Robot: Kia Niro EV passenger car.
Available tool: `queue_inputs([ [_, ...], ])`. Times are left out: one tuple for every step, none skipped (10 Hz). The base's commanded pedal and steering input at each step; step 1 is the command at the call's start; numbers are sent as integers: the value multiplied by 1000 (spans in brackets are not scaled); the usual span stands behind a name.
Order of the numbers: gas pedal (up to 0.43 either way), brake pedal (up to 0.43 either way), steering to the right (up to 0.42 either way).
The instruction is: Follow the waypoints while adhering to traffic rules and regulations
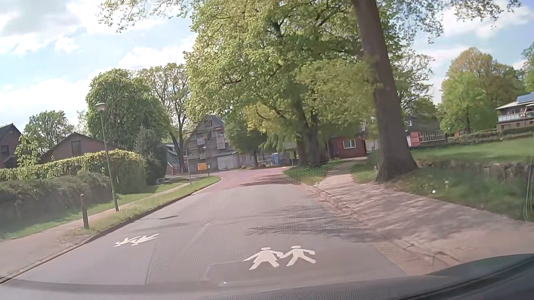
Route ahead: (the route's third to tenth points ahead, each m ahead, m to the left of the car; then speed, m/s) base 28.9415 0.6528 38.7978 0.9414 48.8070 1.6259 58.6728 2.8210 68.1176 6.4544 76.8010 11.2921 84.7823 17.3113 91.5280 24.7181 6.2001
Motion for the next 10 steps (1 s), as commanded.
queue_inputs([
  [39, 0, -15],
  [39, 0, -14],
  [39, 0, -13],
  [39, 0, -13],
  [39, 0, -13],
  [39, 0, -13],
  [39, 0, -13],
  [59, 0, -13],
  [67, 0, -13],
  [67, 0, -13],
])
